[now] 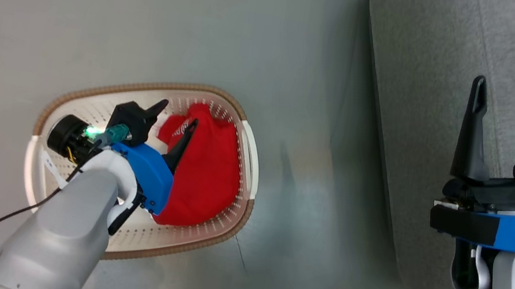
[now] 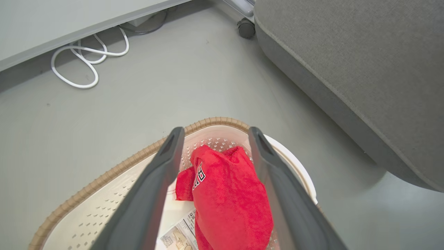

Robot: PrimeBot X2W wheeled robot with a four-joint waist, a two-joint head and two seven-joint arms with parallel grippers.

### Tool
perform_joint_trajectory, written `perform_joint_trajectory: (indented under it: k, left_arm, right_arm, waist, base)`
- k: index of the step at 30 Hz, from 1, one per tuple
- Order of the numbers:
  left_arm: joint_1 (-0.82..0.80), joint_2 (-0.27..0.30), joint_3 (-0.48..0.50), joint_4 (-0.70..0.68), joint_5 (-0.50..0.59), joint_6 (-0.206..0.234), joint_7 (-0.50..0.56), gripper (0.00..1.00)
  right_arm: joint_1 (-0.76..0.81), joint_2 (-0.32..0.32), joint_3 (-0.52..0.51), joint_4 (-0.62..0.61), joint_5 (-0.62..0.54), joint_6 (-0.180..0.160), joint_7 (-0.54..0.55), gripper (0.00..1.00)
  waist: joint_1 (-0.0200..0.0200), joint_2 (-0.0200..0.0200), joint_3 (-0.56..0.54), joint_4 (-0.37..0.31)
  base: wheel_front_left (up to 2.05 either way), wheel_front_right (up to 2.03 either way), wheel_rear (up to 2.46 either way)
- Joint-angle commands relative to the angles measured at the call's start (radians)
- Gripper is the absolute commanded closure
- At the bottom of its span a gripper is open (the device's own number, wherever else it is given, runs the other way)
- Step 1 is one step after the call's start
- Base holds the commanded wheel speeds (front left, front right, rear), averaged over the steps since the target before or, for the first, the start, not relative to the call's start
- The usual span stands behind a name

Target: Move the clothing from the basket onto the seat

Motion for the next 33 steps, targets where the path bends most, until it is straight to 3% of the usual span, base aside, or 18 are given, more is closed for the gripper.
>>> perform_joint_trajectory:
  k: [1,15,33]
  left_arm:
    - [-0.024,0.013,-0.012,0.017,-0.012,-0.001,0.005,0.00]
    - [-0.156,0.059,-0.194,0.147,-0.137,-0.001,0.090,0.00]
    - [-0.217,0.067,-0.280,0.194,-0.277,-0.001,0.163,0.00]
  right_arm:
    - [-0.021,0.007,-0.001,-0.007,0.005,-0.001,-0.001,0.00]
    - [-0.100,0.016,0.015,-0.051,0.002,-0.001,-0.001,0.00]
    - [-0.123,0.020,0.029,-0.082,-0.004,-0.001,-0.001,0.00]
  waist:
    - [-0.0002,0.0000,0.073,-0.028]
    - [-0.0002,0.0000,0.267,-0.055]
    - [-0.0002,0.0000,0.405,-0.058]
  base:
    - [0.00,0.00,0.00]
    - [0.00,0.00,0.00]
    - [0.00,0.00,0.00]
